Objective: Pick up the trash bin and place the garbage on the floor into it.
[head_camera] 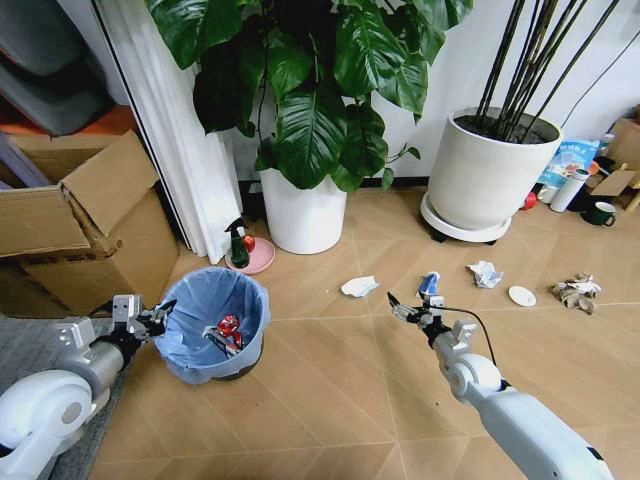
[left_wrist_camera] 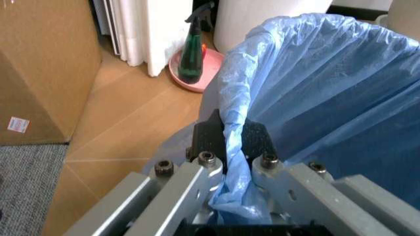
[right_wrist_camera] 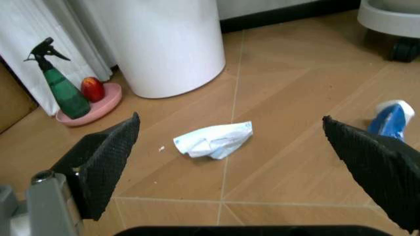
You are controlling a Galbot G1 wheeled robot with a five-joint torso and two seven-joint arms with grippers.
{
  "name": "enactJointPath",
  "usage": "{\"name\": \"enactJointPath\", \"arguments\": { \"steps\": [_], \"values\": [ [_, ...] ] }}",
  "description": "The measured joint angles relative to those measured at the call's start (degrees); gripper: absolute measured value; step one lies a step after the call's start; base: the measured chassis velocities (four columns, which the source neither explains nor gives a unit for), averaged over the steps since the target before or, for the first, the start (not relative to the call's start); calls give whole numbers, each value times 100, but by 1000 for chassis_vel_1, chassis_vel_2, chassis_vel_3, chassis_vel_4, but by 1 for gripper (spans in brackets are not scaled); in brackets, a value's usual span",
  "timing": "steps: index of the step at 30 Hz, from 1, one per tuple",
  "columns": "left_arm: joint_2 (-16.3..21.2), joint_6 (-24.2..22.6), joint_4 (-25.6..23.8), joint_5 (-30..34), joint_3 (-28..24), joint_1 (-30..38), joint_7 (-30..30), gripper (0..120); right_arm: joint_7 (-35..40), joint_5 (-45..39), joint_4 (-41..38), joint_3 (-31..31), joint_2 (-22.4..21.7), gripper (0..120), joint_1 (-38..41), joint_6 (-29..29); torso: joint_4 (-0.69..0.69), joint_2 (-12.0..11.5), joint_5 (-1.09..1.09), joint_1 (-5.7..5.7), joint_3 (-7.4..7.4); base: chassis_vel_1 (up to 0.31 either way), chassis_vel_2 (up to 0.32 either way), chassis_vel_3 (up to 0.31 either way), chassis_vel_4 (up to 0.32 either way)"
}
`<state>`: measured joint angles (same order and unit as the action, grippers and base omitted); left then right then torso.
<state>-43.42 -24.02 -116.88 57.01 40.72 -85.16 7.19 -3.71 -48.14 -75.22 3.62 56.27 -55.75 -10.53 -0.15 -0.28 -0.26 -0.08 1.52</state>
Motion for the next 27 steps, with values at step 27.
{"name": "enactJointPath", "arguments": {
  "steps": [27],
  "values": [
    [-71, 7, 59, -53, -192, 68, 13, 0, -430, 327, 154, -77, 42, 100, -147, -195, 0, 0, 0, -2, 1, -137, 139, 142, -145]
  ]
}}
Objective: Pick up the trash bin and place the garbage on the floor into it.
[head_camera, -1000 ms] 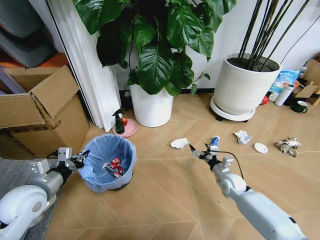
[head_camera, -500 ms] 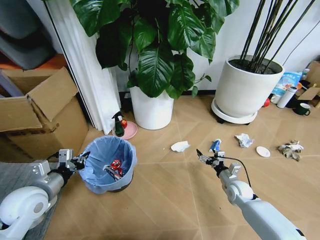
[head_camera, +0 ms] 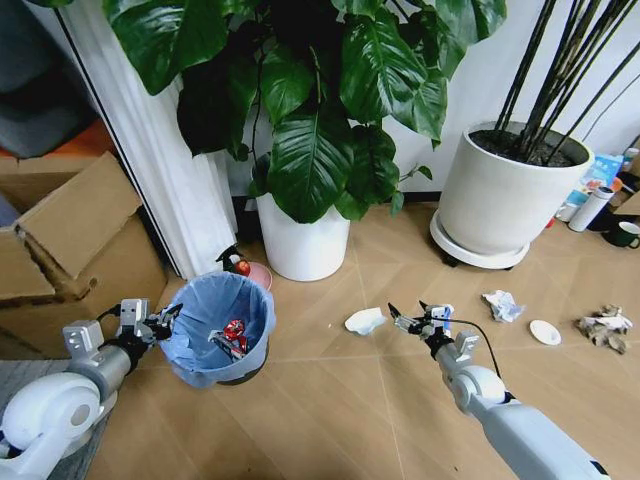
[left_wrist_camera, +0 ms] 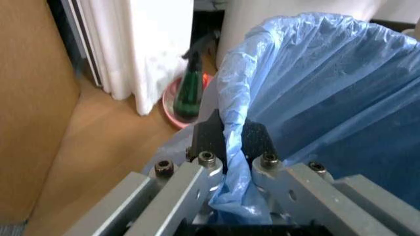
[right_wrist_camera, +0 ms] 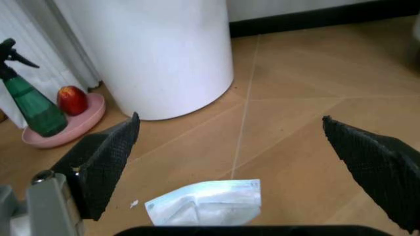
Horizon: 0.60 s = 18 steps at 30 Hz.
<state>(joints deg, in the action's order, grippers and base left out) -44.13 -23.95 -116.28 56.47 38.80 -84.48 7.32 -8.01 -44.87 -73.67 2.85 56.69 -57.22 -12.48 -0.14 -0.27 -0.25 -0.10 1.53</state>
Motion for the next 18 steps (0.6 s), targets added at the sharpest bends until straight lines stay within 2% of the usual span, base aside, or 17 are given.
{"name": "enactJointPath", "arguments": {
  "steps": [9, 18],
  "values": [
    [5, 0, -9, 3, 35, -19, 2, 0, -167, 310, 76, -179, 6, 100, -14, -123, 0, 0, -3, 0, 0, -92, 97, 91, -89],
    [8, 0, -35, 5, 70, -53, 23, 0, -263, 1444, 196, -423, 22, 100, -85, 107, 0, 0, -2, 1, -1, -10, 6, 5, -6]
  ]
}}
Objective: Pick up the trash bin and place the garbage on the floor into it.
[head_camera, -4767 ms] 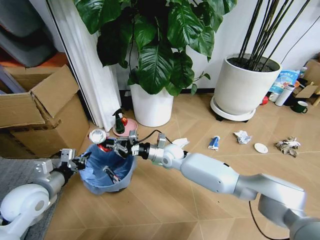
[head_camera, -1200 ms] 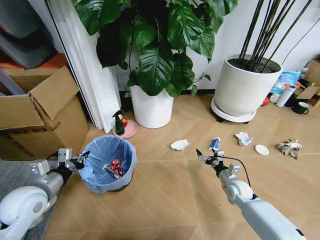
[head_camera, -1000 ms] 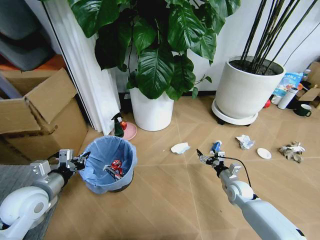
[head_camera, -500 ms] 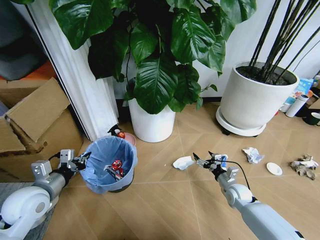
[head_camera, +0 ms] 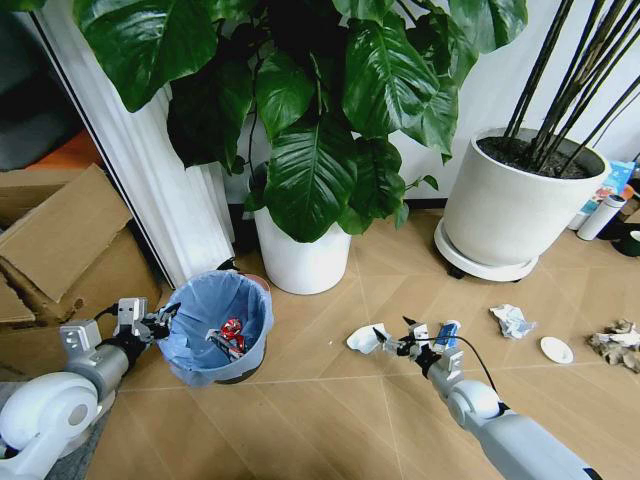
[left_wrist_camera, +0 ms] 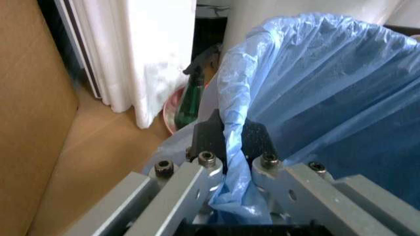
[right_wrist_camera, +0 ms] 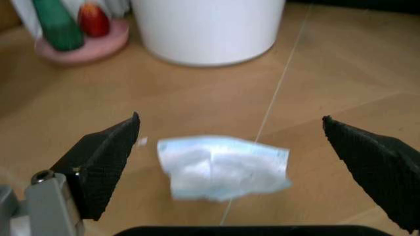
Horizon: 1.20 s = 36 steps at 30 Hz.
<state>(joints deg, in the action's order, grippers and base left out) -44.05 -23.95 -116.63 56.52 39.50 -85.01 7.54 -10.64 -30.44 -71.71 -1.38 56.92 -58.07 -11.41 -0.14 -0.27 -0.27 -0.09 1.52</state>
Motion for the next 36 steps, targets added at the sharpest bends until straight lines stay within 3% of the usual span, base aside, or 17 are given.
{"name": "enactJointPath", "arguments": {
  "steps": [15, 36],
  "values": [
    [-20, -7, -23, -12, 29, -24, 28, 0, 244, 627, 720, -593, 307, 100, 336, 197, 0, 0, 0, 0, 1, 0, 0, 0, 0],
    [7, -10, -14, 20, 136, -32, 21, 0, 299, 487, 1887, -1284, 982, 100, 1368, 270, 0, 0, 0, 0, 1, 0, 0, 0, 0]
  ]
}}
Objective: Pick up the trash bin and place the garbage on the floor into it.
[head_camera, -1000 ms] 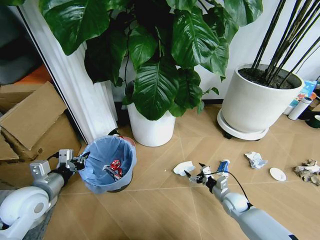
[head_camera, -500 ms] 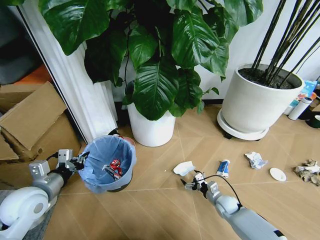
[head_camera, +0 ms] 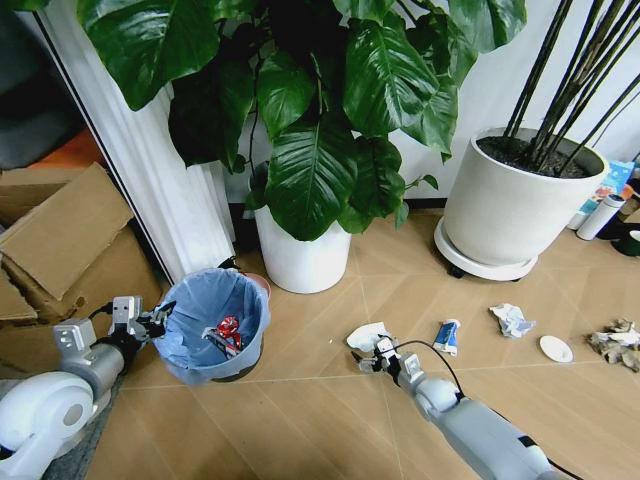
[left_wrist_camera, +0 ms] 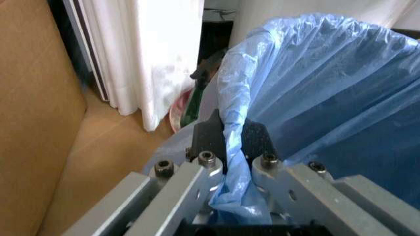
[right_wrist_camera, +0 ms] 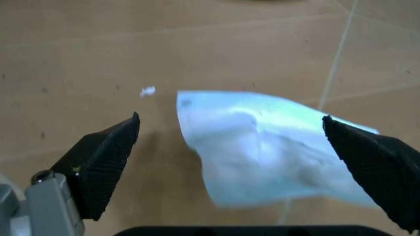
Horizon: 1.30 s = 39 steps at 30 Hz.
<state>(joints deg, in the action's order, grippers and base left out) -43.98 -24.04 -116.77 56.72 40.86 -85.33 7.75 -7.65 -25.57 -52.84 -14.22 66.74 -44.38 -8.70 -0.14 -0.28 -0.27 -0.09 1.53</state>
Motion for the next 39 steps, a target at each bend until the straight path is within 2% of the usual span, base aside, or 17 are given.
{"name": "enactJointPath", "arguments": {
  "steps": [9, 13, 14, 16, 20, 22, 24, 26, 28, 30, 32, 33, 36, 39],
  "values": [
    [27, 0, 10, 35, 33, 25, -1, 0, 11, -344, 466, -319, 269, 100, 410, 210, 0, 0, -1, 0, 0, 0, 0, 0, 0],
    [34, 0, 14, 46, 66, 23, -2, 0, 13, -536, 643, -431, 351, 93, 473, 327, 0, 0, -1, 0, 0, 0, 0, 0, 0],
    [34, 0, 14, 51, 73, 21, -3, 0, 13, -593, 712, -462, 386, 86, 476, 378, 0, 0, -1, 0, 0, 0, 0, 0, 0],
    [35, 0, 15, 52, 75, 19, -4, 0, 13, -618, 736, -471, 398, 84, 476, 396, 0, 0, -1, 0, 0, 0, 0, 0, 0],
    [47, 0, 16, 64, 91, 18, -6, 0, 11, -730, 811, -488, 418, 64, 463, 484, 0, 0, -1, 0, 0, 0, 0, 0, 0],
    [47, 1, 16, 65, 91, 18, -6, 0, 10, -733, 818, -485, 417, 61, 462, 486, 0, 0, -1, 0, 0, 0, 0, 0, 0],
    [46, 1, 15, 66, 91, 15, -5, 0, 6, -735, 830, -460, 390, 48, 456, 485, 0, 0, -1, 0, 0, 0, 0, 0, 0],
    [44, 1, 14, 66, 91, 14, -5, 0, 5, -735, 829, -451, 373, 47, 447, 487, 1, 0, 0, 0, 0, 0, 0, 0, 0],
    [39, 1, 14, 66, 91, 13, -5, 0, 3, -735, 815, -424, 329, 35, 417, 488, 1, 0, -1, 0, 0, 0, 0, 0, 0],
    [38, 1, 14, 66, 91, 12, -5, 0, 2, -735, 804, -413, 307, 31, 402, 488, 0, 0, 0, 0, 0, 0, 0, 0, 0],
    [35, 1, 10, 66, 91, 12, -4, 0, 0, -737, 768, -380, 249, 19, 357, 487, 0, 0, -1, 0, -1, 0, 0, 0, 0],
    [35, 1, 10, 66, 91, 12, -4, 0, 0, -737, 768, -380, 249, 19, 357, 487, 0, 0, -1, 0, -1, 0, 0, 0, 0],
    [35, 1, 7, 63, 91, 6, -3, 0, 0, -759, 708, -356, 174, 6, 326, 487, 0, 0, 0, 0, 0, 0, 0, 0, 0],
    [30, 2, 8, 50, 90, -8, -3, 0, -1, -798, 591, -347, 73, 0, 305, 491, -1, 0, 0, 0, 0, 0, 0, 0, 0]
  ]
}}
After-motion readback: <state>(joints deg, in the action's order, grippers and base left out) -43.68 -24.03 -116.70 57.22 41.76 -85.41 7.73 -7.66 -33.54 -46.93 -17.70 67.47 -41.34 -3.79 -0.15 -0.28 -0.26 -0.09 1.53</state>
